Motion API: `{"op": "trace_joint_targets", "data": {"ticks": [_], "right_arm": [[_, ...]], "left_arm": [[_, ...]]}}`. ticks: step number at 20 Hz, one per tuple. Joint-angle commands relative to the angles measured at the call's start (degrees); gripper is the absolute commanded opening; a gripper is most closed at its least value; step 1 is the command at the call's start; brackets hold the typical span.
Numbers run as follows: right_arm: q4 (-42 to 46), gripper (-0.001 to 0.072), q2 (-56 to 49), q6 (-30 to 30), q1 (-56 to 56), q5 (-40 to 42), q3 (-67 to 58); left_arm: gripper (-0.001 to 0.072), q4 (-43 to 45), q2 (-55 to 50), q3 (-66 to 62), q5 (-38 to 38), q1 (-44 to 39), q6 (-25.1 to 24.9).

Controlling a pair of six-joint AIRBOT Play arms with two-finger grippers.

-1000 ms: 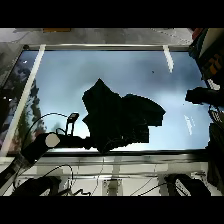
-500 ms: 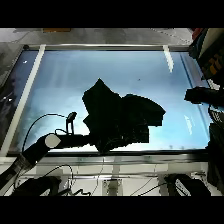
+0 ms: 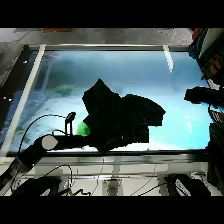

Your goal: Fold the clothes and pants, and hang the long-sleeved shirts on hangers.

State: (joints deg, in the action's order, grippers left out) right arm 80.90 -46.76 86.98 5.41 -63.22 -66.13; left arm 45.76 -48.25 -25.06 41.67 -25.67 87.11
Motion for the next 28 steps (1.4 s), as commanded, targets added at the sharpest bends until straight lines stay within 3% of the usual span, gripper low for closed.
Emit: {"op": "trace_joint_targets", "data": {"ticks": [1, 9, 11, 14, 16, 18, 20, 23, 24, 26, 27, 28], "right_arm": [[-0.3, 0.0039, -0.1, 0.0, 0.0, 0.3, 0.0], [-2.5, 0.0039, -0.1, 0.0, 0.0, -0.5, 0.2], [-3.0, 0.0039, -0.1, 0.0, 0.0, -2.1, 1.0], [-3.3, 0.0039, -0.1, -0.2, 0.0, -12.5, 3.9], [-9.1, 0.0038, 0.0, -6.2, -0.1, -19.9, 7.2], [-22.1, 0.0039, 0.0, -12.4, -0.6, -24.9, 12.2], [-32.2, 0.0038, 0.0, -14.6, -3.9, -25.3, 18.3], [-36.5, 0.0039, 0.0, -14.3, -14.3, -14.8, 28.8], [-38.4, 0.0063, 0.0, -13.6, -18.3, -8.6, 32.2], [-43.5, 0.0477, -0.1, -7.6, -27.1, 6.2, 37.8], [-44.8, 0.0568, -0.1, -4.7, -31.1, 13.2, 39.4], [-44.7, 0.0569, -0.5, -0.5, -34.9, 19.5, 40.2]], "left_arm": [[0.0641, 0.6, -1.8, 0.0, 0.0, 0.0, 0.2], [0.0616, -11.3, -9.0, 0.0, -9.4, 0.0, -1.2], [0.0416, -11.6, -9.0, 0.0, -10.6, 0.0, -1.2], [0.0254, -11.5, -9.0, 0.0, -11.6, 0.0, -1.2], [0.0042, -11.5, -9.0, 0.0, -12.9, 0.0, -1.2], [0.0028, -11.6, -9.0, -0.1, -14.4, 0.0, -3.5], [0.0028, -11.6, -8.9, -0.7, -14.4, 0.0, -6.3], [0.0028, -11.5, -8.0, -1.8, -14.5, 0.0, -7.1], [0.0028, -11.5, -7.5, -1.9, -14.7, 0.1, -7.1], [0.0028, -11.3, -6.6, -2.1, -14.8, 0.1, -7.1], [0.0028, -11.3, -6.4, -2.1, -14.9, 0.1, -7.1], [0.0028, -11.3, -6.3, -2.1, -14.9, 0.1, -7.1]]}}
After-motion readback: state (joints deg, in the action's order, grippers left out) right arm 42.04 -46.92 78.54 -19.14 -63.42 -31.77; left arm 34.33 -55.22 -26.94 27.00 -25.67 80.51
